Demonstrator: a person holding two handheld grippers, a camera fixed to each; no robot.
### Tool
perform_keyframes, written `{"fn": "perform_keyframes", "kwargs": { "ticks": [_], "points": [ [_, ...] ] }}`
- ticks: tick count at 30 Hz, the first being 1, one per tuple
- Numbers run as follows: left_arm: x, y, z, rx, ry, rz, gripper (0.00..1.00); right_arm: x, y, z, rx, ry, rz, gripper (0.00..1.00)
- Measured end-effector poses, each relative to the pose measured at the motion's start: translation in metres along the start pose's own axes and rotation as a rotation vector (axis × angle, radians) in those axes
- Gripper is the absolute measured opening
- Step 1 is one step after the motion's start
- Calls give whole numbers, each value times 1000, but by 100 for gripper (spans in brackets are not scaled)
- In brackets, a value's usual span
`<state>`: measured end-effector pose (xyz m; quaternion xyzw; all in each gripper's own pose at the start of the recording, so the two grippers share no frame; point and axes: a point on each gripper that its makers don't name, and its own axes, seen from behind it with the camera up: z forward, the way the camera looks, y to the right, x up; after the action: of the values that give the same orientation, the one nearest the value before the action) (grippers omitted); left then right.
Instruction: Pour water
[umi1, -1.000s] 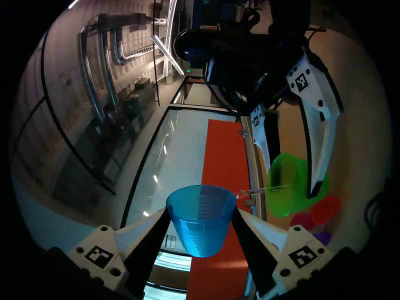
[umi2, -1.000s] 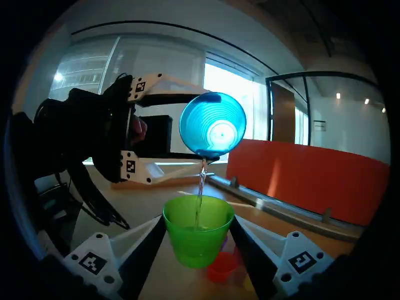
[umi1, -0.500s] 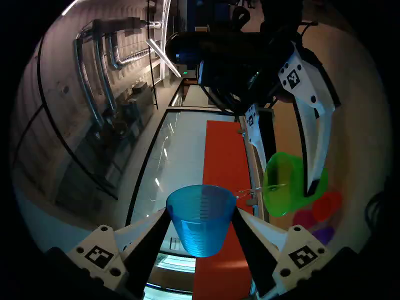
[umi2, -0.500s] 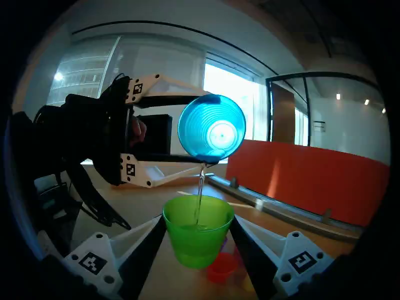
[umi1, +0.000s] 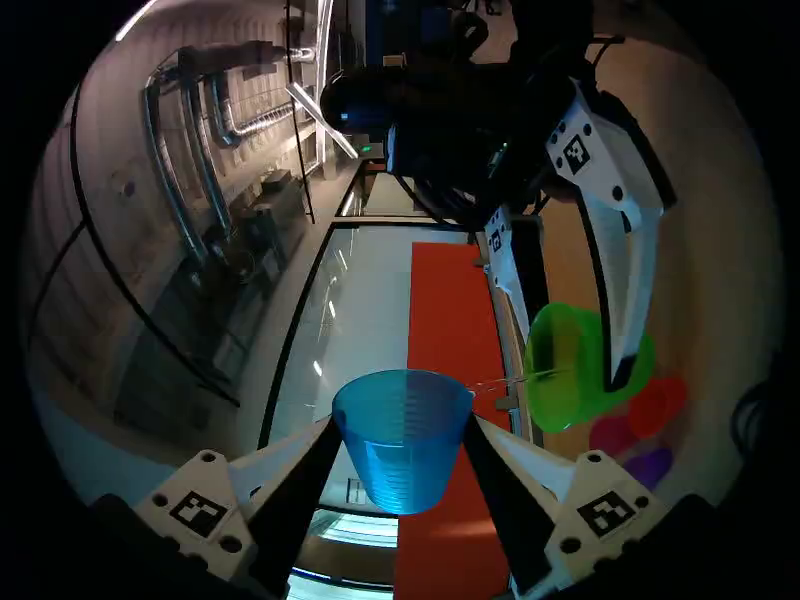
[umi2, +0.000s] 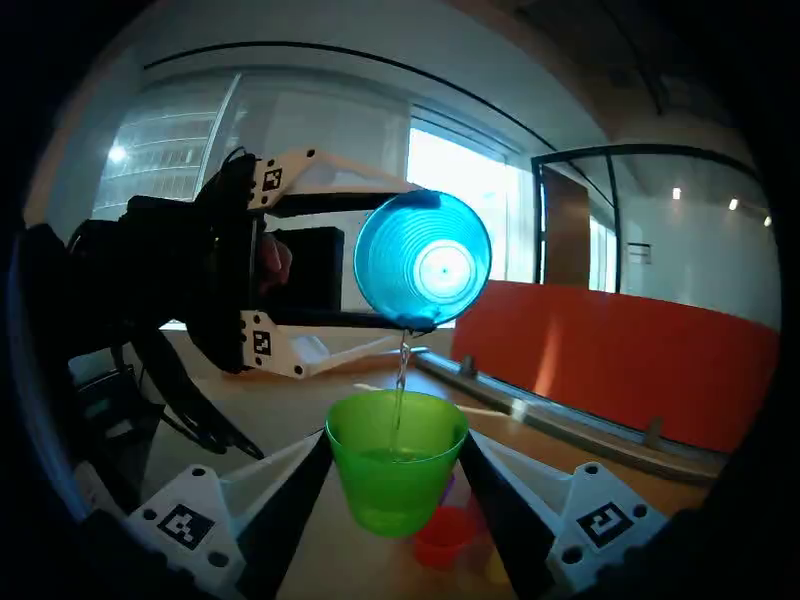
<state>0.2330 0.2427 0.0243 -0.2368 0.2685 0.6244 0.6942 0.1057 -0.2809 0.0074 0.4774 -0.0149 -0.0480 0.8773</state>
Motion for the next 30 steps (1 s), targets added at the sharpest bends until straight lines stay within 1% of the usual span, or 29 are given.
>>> {"fn": "perform_keyframes", "kwargs": {
  "ticks": [6,9,13,21,25,27,30],
  "points": [
    [2,10,-2,-6,2,2,85,1,-1,0,0,0,0,90],
    [3,12,-3,-8,4,6,85,0,0,0,-1,0,-1,90],
    [2,11,-2,-8,4,2,85,0,0,0,-1,1,1,90],
    [0,5,1,-7,5,-15,85,0,0,0,-3,1,0,90],
    [-1,6,1,-9,4,-46,85,0,0,-1,-5,2,0,90],
    [-1,9,1,-13,2,-71,85,1,1,-2,-6,3,0,90],
    [-3,13,1,-17,0,-123,85,2,1,-3,-7,4,-2,90]
  ]
}}
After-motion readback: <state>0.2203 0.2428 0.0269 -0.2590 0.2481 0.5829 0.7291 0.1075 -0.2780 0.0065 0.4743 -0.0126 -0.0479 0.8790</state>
